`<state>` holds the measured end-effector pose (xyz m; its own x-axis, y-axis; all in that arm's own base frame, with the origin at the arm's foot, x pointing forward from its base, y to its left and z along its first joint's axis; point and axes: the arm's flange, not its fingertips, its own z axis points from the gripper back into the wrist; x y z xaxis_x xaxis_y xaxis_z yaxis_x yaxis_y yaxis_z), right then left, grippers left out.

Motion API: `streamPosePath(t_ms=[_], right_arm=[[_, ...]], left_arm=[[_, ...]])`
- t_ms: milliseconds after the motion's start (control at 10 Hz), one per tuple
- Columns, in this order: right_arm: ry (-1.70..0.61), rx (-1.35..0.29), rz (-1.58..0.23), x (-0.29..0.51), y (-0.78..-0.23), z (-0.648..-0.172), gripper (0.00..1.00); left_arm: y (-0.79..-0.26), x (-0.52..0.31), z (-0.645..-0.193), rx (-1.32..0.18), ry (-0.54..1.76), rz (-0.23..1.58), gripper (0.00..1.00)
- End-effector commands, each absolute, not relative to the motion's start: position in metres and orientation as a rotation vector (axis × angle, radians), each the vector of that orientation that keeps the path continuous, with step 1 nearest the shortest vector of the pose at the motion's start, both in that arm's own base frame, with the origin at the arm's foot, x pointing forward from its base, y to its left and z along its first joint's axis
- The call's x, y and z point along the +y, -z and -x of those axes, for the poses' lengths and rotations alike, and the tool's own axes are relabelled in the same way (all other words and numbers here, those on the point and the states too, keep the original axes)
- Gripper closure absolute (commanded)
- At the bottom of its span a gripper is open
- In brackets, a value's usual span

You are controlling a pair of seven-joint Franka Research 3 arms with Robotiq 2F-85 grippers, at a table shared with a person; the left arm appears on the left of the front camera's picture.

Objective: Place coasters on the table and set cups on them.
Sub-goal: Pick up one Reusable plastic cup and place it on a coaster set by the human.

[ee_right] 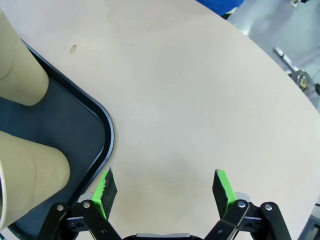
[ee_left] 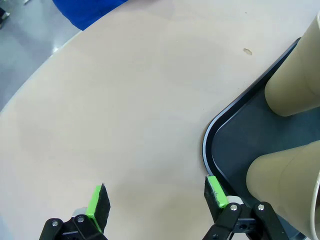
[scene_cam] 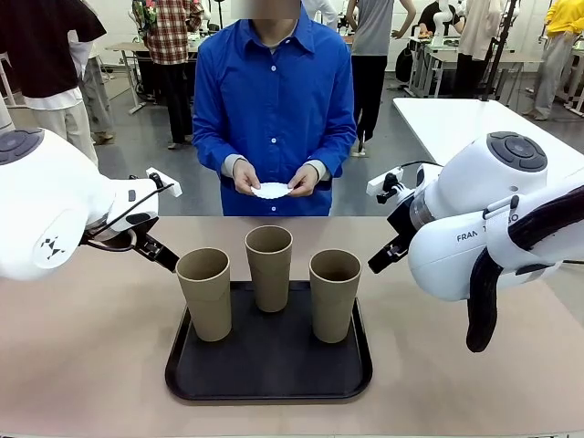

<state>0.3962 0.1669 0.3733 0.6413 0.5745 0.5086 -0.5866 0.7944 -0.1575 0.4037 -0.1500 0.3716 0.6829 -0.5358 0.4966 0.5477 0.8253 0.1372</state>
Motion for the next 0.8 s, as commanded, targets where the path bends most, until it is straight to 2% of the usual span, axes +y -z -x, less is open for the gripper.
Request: streamPosePath(t_ms=[0, 400, 700], right_arm=[[-0.669, -0.534, -0.027, 0.162, -0.379, -0.39, 0.0], [-0.649, -0.411, 0.091, 0.139, -0.423, -0.328, 0.0], [-0.66, -0.334, 0.088, 0.131, -0.449, -0.264, 0.0]], left_arm=[[-0.372, -0.15, -0.404, -0.549, 0.607, 0.023, 0.0], [-0.422, -0.103, -0.356, -0.518, 0.599, 0.007, 0.0], [-0.446, -0.074, -0.315, -0.369, 0.622, 0.012, 0.0]])
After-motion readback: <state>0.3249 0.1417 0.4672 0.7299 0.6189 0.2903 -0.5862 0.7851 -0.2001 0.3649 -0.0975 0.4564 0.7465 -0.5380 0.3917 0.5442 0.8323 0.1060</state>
